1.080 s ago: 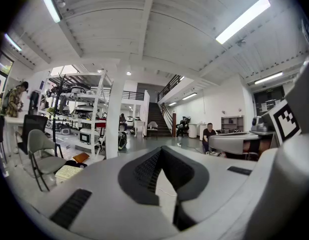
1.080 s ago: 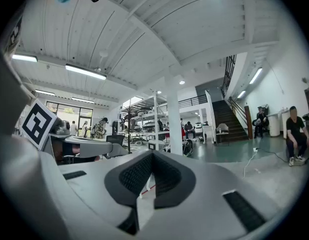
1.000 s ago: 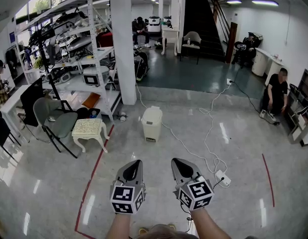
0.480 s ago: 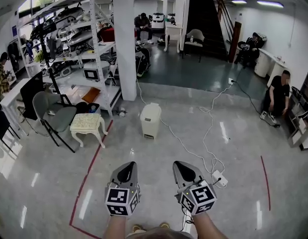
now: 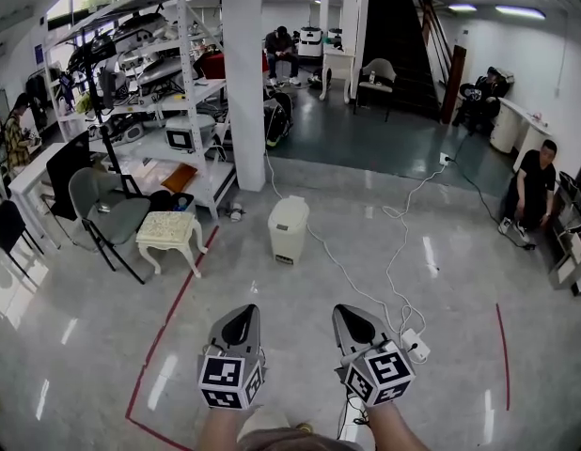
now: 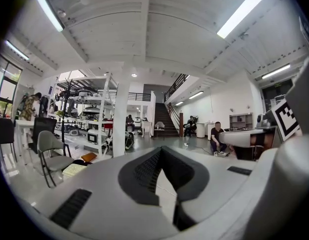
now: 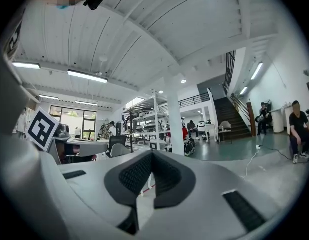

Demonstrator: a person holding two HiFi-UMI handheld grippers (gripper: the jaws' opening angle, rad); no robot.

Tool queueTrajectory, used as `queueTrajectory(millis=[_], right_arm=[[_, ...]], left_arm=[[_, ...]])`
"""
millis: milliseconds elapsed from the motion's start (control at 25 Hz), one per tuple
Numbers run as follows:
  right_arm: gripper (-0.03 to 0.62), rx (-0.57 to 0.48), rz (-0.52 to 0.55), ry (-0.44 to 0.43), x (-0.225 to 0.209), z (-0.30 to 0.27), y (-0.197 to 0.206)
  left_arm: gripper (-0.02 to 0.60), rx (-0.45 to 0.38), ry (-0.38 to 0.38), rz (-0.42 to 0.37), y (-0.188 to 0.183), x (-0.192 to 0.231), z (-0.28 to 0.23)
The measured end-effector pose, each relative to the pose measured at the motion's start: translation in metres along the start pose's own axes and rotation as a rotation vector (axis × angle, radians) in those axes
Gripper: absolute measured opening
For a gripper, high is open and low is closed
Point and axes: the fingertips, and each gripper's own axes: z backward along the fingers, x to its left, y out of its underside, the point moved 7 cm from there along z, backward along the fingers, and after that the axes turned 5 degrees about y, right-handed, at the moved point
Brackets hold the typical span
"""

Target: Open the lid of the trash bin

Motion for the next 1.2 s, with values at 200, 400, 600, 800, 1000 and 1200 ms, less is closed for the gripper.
queueTrajectory(millis=[200, 400, 600, 800, 1000, 1200], right_arm=[[0.034, 0.005, -0.003, -0.009, -0.01, -0.007, -0.001], [0.034, 0.009, 0.009, -0.002, -0.017, -0.025, -0.005], [0.034, 0.01, 0.019, 0.0, -0.021, -0.044, -0.004], [0.034, 0.014, 0.022, 0.0, -0.023, -0.065, -0.005], [0.034, 0.013, 0.011, 0.002, -0.029, -0.089, 0.0], [0.034, 0.017, 0.01, 0.003, -0.035, -0.119, 0.004]], left_arm=[[-0.002, 0.003, -0.005, -0.004, -0.004, -0.001, -0.012], [-0.002, 0.008, 0.013, -0.007, -0.006, 0.007, -0.033], [-0.002, 0.006, 0.024, -0.001, -0.003, 0.017, -0.048], [-0.002, 0.007, 0.036, 0.009, -0.005, 0.031, -0.066], [-0.002, 0.008, 0.044, 0.007, -0.005, 0.045, -0.086], [-0.002, 0.017, 0.058, -0.002, 0.0, 0.064, -0.111]])
